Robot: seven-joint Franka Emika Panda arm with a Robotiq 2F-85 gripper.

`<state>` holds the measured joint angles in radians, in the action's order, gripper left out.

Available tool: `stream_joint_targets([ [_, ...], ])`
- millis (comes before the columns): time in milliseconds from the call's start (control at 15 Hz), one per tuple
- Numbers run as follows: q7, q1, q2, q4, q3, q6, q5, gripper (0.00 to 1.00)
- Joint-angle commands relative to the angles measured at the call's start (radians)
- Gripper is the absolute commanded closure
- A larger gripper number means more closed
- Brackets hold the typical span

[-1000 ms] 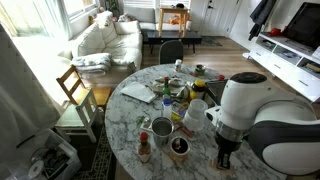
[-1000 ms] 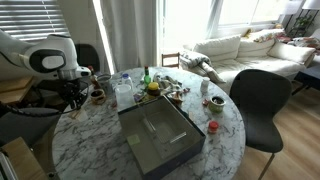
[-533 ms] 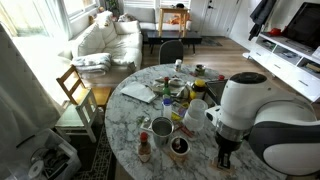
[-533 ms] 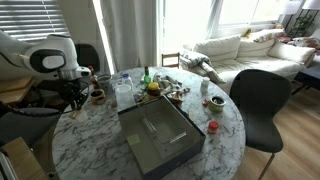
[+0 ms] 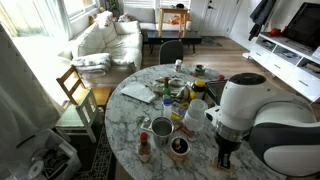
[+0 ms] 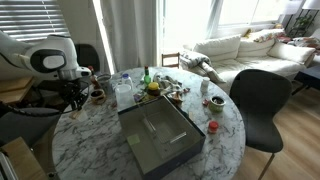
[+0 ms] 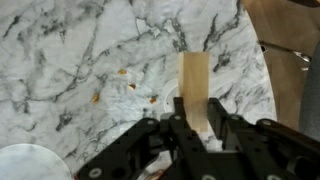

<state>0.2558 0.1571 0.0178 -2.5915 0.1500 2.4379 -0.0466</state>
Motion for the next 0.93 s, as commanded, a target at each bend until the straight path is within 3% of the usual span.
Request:
stream_joint_targets([
  [0, -0.039, -0.001, -0.009, 0.003, 0.001, 0.006, 0.033, 0.93],
  [867, -0.042, 0.004, -0.026, 0.019, 0.009, -0.005, 0.012, 0.93],
])
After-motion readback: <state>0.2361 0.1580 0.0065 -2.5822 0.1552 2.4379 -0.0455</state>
